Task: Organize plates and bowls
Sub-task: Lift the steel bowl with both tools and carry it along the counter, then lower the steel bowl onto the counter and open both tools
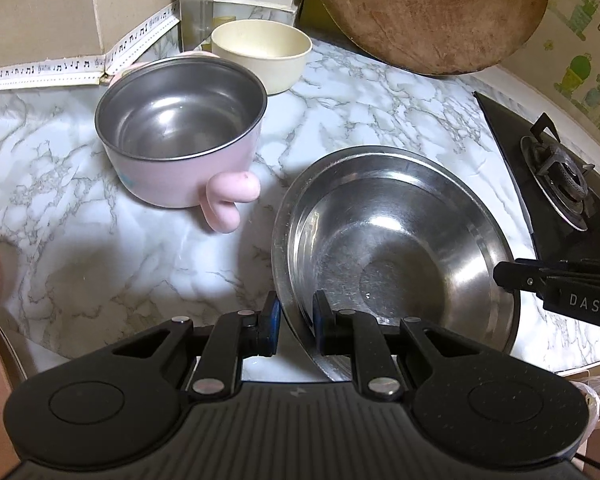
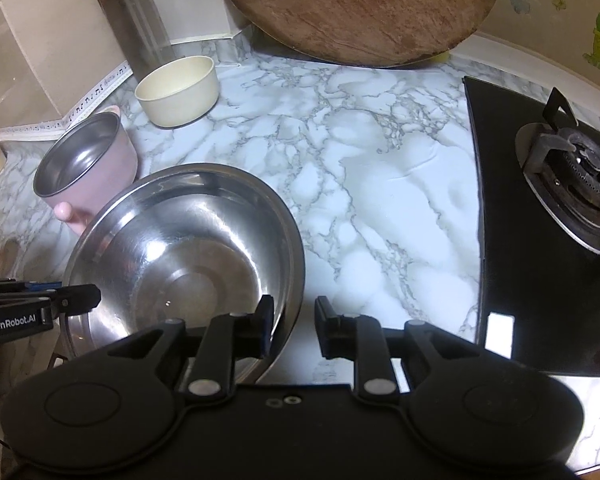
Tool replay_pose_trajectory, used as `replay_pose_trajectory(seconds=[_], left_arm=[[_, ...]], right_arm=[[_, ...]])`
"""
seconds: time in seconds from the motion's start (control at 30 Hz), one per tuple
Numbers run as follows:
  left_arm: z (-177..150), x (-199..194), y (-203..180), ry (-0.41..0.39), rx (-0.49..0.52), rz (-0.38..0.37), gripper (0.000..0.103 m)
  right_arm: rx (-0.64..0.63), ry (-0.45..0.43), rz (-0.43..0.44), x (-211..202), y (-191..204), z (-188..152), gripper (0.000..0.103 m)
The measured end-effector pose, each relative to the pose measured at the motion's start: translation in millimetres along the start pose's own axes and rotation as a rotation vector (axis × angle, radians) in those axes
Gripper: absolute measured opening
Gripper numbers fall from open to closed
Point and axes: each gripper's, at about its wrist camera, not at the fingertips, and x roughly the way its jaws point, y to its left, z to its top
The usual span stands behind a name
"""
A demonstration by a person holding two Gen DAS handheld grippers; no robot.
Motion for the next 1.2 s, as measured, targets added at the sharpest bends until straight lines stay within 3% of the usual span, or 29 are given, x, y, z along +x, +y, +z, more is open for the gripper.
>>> replay_pose_trajectory(seconds=[0.3,0.5,0.63,0.7,0.77,0.93,1.07,1.2], left_arm=[[3,-21,5,-0.045,0.012,0.001,0.017],[6,-40,10,-0.105,0.009,0.004,0.017],[9,-54,14,-0.149,0.007,-0.003,0.034],[10,-62,14,-0.187,0.026,0.006,0.056],[10,-71,16,-0.227,0.03,0.019,0.065],[18,-86,26,-0.263,0.029,0.016,0.065],[22,-96,39,-0.295,0.006,0.012,0.077],[27,-103,50,-0.321,-0.006,0.03,0.077]], right_arm=[[-0.068,-0.042,-0.029,-19,12,10,0.039],[-0.089,-0.071,-0.001,-33,25,17,0.048],[-0.105,-0.091,0.021,-40,38,21,0.053],[-0.116,-0.107,0.031,-45,45,24,0.055],[-0.127,-0.124,0.044,-50,52,27,0.06],[-0.152,-0.167,0.075,-59,70,35,0.077],[-0.167,-0.203,0.097,-63,82,43,0.089],[-0.171,-0.242,0.109,-64,93,52,0.102]])
